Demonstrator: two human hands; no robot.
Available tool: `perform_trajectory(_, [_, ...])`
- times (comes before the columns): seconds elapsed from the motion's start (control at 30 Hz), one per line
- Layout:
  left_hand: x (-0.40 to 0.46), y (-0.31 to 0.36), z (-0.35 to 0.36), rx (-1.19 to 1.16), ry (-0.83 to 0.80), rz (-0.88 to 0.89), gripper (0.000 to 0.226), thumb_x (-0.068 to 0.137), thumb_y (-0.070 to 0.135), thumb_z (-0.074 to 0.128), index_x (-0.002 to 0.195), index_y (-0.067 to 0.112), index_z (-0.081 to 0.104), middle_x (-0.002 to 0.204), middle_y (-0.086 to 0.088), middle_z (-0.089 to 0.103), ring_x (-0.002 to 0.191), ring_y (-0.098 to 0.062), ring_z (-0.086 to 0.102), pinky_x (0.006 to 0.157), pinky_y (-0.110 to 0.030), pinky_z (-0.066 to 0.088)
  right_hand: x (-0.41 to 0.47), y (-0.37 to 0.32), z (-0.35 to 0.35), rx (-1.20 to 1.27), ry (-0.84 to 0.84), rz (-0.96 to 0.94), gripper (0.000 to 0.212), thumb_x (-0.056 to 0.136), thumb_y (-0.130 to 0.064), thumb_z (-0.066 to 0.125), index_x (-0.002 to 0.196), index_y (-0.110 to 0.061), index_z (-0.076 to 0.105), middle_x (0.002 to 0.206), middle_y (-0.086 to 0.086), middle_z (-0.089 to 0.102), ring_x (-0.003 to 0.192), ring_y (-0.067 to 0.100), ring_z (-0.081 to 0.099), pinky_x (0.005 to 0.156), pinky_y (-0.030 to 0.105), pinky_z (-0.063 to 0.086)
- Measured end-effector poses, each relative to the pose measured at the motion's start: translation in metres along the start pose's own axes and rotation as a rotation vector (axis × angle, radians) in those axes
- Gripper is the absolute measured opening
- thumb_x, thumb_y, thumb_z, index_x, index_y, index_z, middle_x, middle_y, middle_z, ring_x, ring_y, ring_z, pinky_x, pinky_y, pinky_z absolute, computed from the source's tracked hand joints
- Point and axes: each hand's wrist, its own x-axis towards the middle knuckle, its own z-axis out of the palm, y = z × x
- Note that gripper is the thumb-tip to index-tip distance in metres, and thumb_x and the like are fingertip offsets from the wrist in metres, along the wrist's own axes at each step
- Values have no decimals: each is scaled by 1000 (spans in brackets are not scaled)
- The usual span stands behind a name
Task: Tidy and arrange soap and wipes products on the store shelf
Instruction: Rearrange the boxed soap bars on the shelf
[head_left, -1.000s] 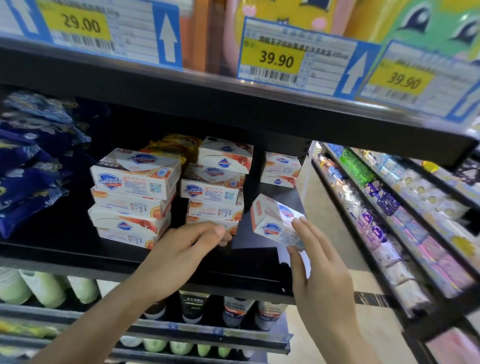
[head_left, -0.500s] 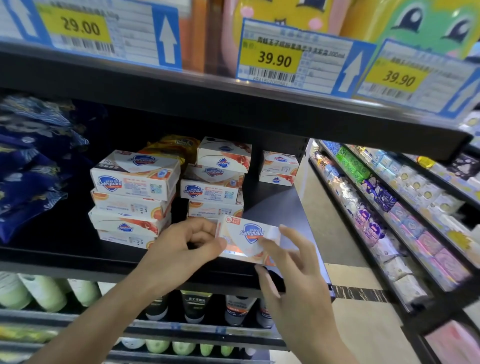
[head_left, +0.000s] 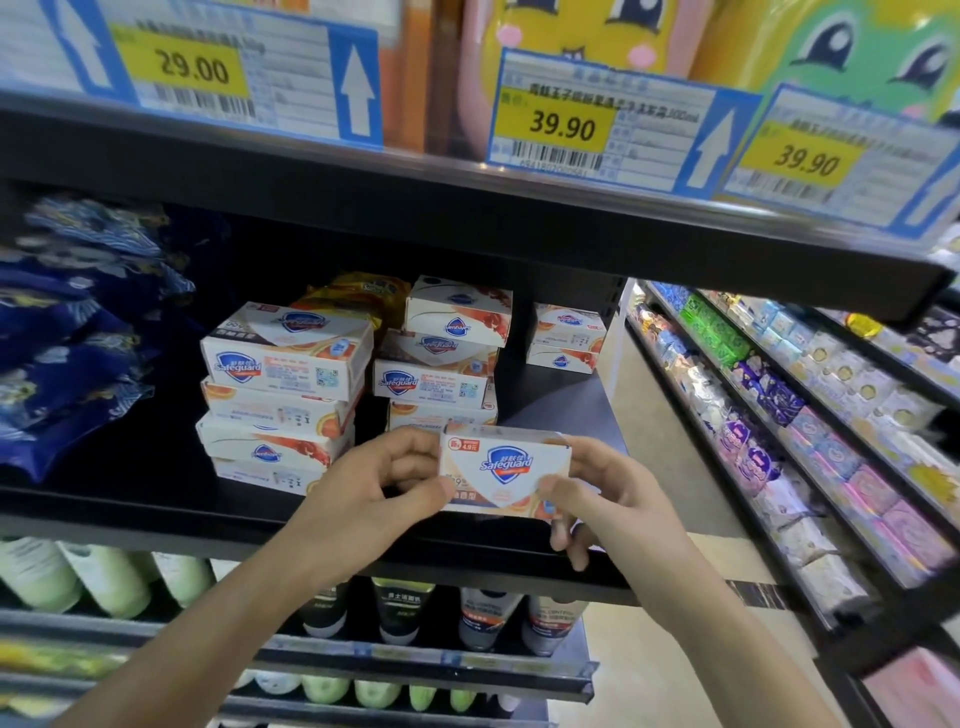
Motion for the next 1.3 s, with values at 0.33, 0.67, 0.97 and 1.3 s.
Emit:
perform_trajectory(0.33, [-2, 4, 4, 3, 60, -28, 57, 84, 87, 38, 118, 53, 69, 106, 20, 76, 103, 10, 65, 92, -20, 35, -2, 13, 3, -4, 32, -217, 37, 89, -30, 71, 125, -29, 63, 119, -2, 72, 76, 21, 62, 72, 26, 54])
perform_trajectory(0.67, [4, 7, 3, -84, 1, 15, 55, 79, 68, 60, 112, 27, 74, 98, 2, 80, 89, -12, 71, 95, -33, 49, -2, 16, -1, -12, 39, -203, 41, 90, -24, 73, 129, -34, 64, 123, -7, 73, 100, 26, 67, 83, 40, 60])
perform_trajectory(0.97, [-1, 4, 1, -128, 19, 81, 40, 70, 56, 70, 109, 51, 70, 105, 4, 79, 105, -8, 72, 101, -28, 47, 5, 20, -8, 152, 6, -115, 60, 77, -7, 52, 128, -37, 65, 127, -6, 69, 90, 22, 73, 69, 29, 58])
perform_trajectory(1.3, [-3, -2, -3, 39, -14, 142, 65, 85, 4, 80, 136, 34, 53, 120, 2, 75, 105, -17, 68, 100, -26, 45, 8, 4, -9, 17, -118, 36, 42, 91, -38, 64, 132, -31, 63, 112, 2, 77, 83, 19, 72, 68, 27, 59])
